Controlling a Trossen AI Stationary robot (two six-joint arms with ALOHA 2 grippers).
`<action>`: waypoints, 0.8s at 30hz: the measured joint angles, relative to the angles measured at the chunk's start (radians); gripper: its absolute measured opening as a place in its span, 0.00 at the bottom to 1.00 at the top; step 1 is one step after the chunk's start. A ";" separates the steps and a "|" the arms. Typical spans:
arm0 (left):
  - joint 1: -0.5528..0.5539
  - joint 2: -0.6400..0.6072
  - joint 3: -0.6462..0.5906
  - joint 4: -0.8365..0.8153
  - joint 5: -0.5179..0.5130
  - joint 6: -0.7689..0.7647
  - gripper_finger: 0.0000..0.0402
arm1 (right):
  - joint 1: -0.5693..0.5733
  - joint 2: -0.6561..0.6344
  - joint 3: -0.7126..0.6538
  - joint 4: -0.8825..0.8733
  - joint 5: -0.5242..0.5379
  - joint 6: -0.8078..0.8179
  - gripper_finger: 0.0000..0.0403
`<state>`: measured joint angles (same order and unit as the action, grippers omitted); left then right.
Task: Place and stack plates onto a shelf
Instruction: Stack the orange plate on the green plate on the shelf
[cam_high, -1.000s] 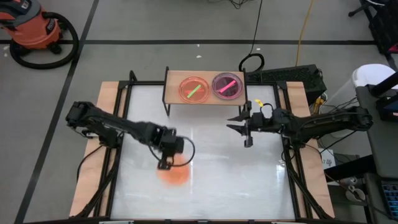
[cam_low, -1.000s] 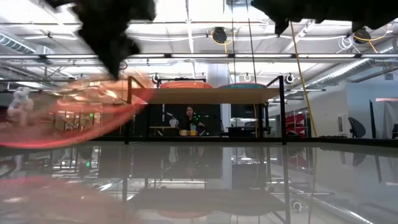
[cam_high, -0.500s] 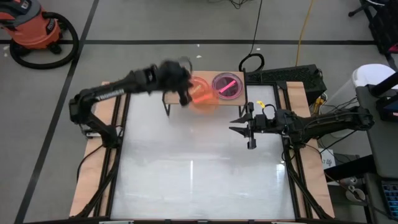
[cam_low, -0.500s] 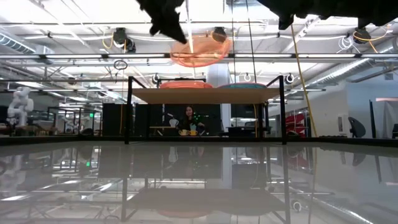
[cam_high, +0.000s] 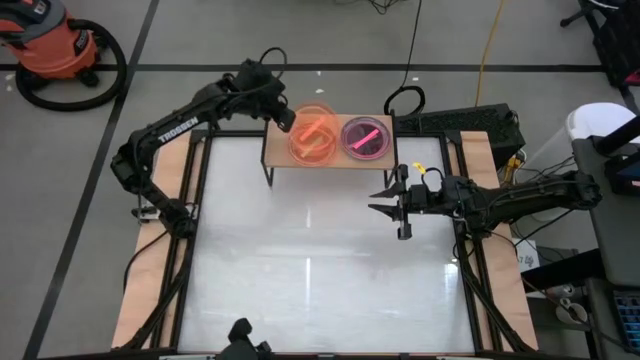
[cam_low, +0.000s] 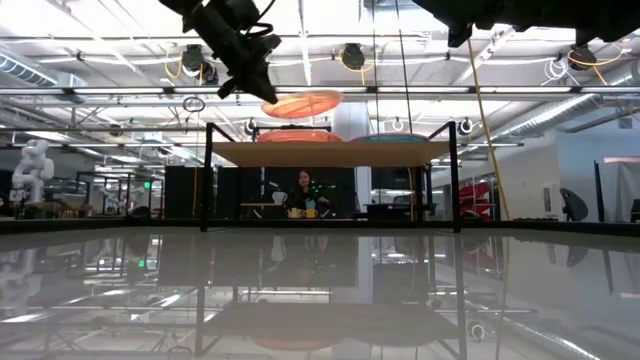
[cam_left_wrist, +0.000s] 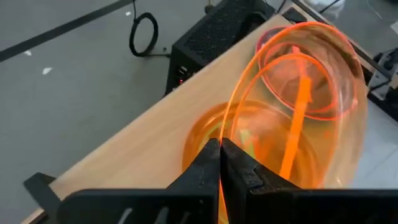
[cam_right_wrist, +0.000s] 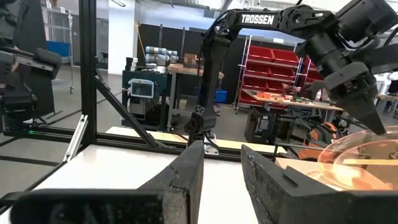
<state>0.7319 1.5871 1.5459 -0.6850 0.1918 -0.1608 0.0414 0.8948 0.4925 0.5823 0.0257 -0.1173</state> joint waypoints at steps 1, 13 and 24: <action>-0.001 0.000 0.000 -0.001 0.002 0.000 0.01 | 0.000 0.000 0.000 0.000 0.000 0.000 0.23; -0.025 0.078 0.000 -0.018 0.001 0.027 0.01 | 0.000 0.001 0.000 -0.015 0.004 0.000 0.23; -0.025 0.104 0.000 -0.022 -0.026 0.069 0.19 | 0.000 0.001 0.000 -0.027 0.008 0.000 0.23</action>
<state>0.7071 1.6909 1.5455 -0.7071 0.1653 -0.0921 0.0414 0.8955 0.4927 0.5552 0.0338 -0.1169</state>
